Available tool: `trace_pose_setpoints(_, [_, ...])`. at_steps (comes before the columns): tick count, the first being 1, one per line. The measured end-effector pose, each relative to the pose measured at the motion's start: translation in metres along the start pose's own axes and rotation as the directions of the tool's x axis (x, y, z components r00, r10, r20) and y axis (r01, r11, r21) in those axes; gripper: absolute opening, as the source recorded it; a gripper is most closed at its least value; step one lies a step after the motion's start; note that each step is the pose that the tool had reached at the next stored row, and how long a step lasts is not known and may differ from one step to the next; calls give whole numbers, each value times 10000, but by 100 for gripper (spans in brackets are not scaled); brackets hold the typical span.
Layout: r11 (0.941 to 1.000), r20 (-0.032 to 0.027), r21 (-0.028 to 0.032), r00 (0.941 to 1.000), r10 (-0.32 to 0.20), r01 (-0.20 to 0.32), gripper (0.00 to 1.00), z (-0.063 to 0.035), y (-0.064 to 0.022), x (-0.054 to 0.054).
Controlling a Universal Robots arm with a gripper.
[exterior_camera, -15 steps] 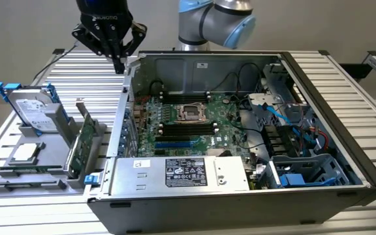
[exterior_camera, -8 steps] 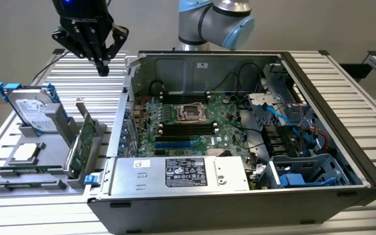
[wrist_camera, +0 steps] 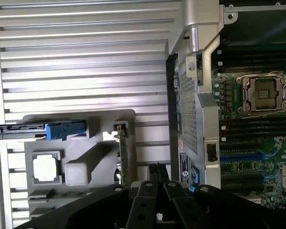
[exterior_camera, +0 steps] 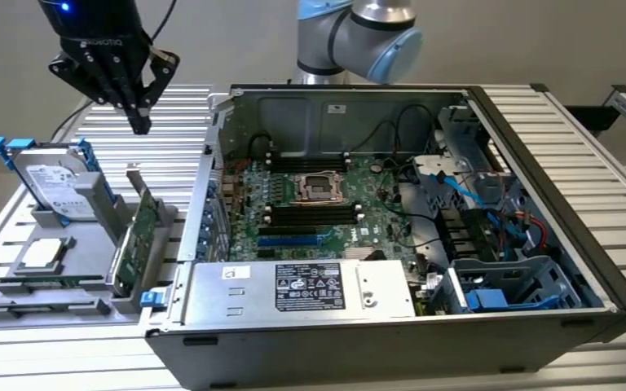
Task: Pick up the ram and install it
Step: 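Reach for the ram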
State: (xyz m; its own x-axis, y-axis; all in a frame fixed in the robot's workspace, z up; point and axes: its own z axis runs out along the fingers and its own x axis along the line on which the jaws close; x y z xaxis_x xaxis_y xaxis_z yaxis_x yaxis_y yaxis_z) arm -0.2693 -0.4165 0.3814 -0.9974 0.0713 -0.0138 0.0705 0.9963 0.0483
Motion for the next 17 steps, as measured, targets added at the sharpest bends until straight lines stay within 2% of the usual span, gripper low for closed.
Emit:
trace_pose_setpoints(3, [10000, -52, 4, 10000, 1, -1, 11, 23, -27, 103])
trace_pose_setpoints(10, [10000, -274, 19, 9996, 12, -12, 11, 79, -91, 261])
trace_pose_setpoints(17, [10000, -383, 27, 9993, 14, -13, 11, 143, -182, 390])
